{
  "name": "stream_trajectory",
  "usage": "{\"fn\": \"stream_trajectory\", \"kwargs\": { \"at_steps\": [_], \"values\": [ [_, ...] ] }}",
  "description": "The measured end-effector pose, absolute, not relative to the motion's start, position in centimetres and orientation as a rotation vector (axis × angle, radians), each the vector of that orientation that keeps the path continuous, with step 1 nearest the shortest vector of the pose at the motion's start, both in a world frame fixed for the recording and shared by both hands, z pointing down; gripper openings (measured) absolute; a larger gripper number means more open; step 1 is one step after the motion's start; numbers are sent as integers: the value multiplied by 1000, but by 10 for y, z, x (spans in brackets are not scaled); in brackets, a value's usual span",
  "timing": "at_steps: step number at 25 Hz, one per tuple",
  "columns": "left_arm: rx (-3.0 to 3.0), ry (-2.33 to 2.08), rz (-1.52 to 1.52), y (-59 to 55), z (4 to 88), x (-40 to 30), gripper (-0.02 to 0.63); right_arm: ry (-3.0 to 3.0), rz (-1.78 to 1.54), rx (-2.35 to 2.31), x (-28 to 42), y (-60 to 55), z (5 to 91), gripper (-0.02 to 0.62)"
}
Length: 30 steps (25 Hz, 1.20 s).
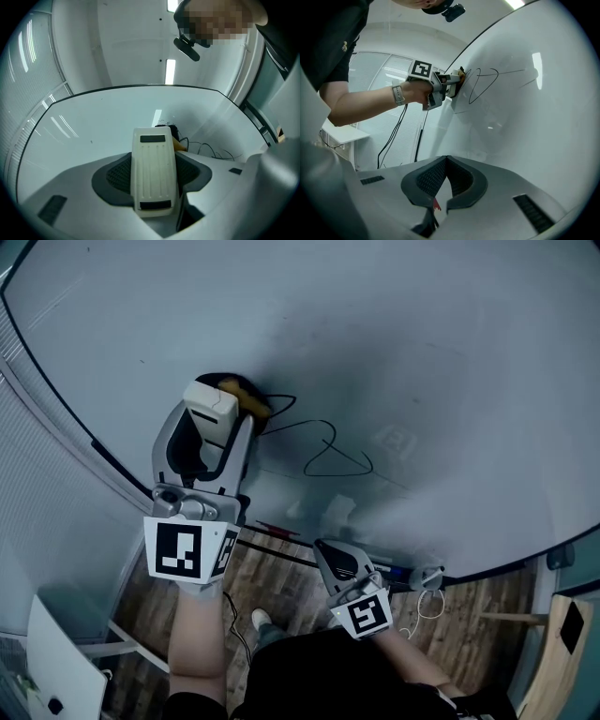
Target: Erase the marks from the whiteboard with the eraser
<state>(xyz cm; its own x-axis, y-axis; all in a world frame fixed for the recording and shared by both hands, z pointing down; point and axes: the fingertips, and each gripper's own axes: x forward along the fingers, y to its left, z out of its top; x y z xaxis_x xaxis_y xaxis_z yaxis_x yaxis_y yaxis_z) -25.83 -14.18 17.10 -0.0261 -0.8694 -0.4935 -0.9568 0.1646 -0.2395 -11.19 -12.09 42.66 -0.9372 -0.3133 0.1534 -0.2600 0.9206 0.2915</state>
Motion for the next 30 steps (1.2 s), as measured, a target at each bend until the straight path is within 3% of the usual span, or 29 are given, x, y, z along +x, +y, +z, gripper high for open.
{"fn": "stream_trajectory", "kwargs": {
  "at_steps": [16,30],
  "values": [
    [-1830,2083,264,-148,294,-248,264,-2820,-406,329,-81,-115,452,29],
    [-1705,2010,413,-138,194,-282,265,-2834,-410,383,-85,-115,441,29]
  ]
}}
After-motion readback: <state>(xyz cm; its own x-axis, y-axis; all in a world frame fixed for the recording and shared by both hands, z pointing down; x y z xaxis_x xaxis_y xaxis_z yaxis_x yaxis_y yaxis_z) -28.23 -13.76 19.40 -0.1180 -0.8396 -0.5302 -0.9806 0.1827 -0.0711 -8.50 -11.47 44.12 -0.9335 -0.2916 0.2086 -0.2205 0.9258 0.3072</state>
